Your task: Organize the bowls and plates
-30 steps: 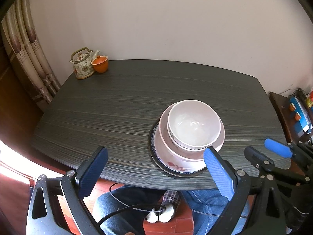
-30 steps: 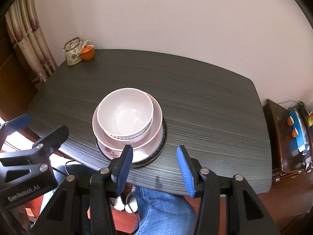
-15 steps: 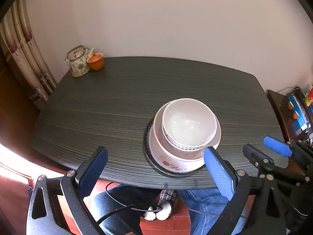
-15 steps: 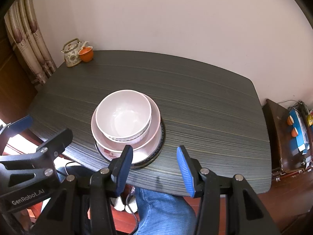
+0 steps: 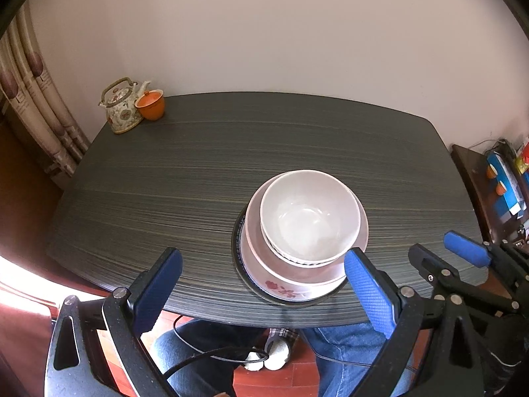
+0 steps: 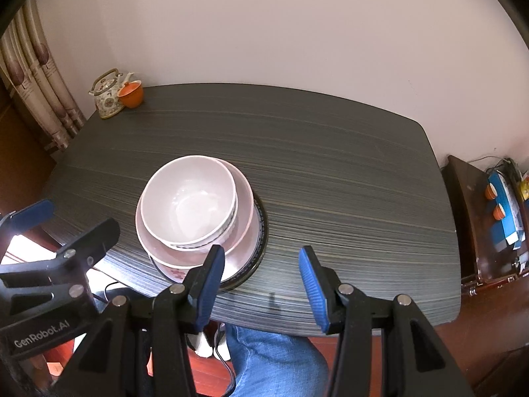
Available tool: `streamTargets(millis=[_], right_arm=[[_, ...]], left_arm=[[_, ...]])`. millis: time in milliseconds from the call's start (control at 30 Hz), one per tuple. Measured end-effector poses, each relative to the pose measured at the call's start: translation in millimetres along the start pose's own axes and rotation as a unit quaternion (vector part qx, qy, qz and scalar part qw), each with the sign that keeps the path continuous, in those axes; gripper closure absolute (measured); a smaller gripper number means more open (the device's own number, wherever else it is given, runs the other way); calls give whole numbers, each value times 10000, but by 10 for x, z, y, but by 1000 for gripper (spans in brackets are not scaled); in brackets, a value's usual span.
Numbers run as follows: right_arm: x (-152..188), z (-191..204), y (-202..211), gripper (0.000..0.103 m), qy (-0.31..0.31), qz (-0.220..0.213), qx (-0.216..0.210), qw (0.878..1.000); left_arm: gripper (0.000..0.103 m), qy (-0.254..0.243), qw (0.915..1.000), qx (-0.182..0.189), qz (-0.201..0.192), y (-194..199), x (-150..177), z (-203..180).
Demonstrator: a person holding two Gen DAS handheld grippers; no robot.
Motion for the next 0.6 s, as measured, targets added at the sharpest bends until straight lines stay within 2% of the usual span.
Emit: streamTargets(millis=[233,467,533,600], right_arm=[[20,3,-26,55,-13,19,-22,10000],[32,-1,-22,55,31,8,-5,10000],[38,7,-32,55,54,27,-21,10000],[45,23,-36,55,80,25,-17,10000]], left_arm=[[6,-45,10000,51,-20,-41,6,-18],[7,-69,9994,317,-116,-46,2,-33],[6,-91,9998,144,-64,-51,8,-9],[3,-209,9994,-267,-67,-37,19,24]])
Point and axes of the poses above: each gripper's, at about its wrist camera, not at the fingertips, and y roughly against the way its jaws point, z to its left, x to its underside, the point moved 9 cm from there along -y, roughly the way its jaws point, and after that the axes turned 14 degrees about x, right-handed, at the moved point
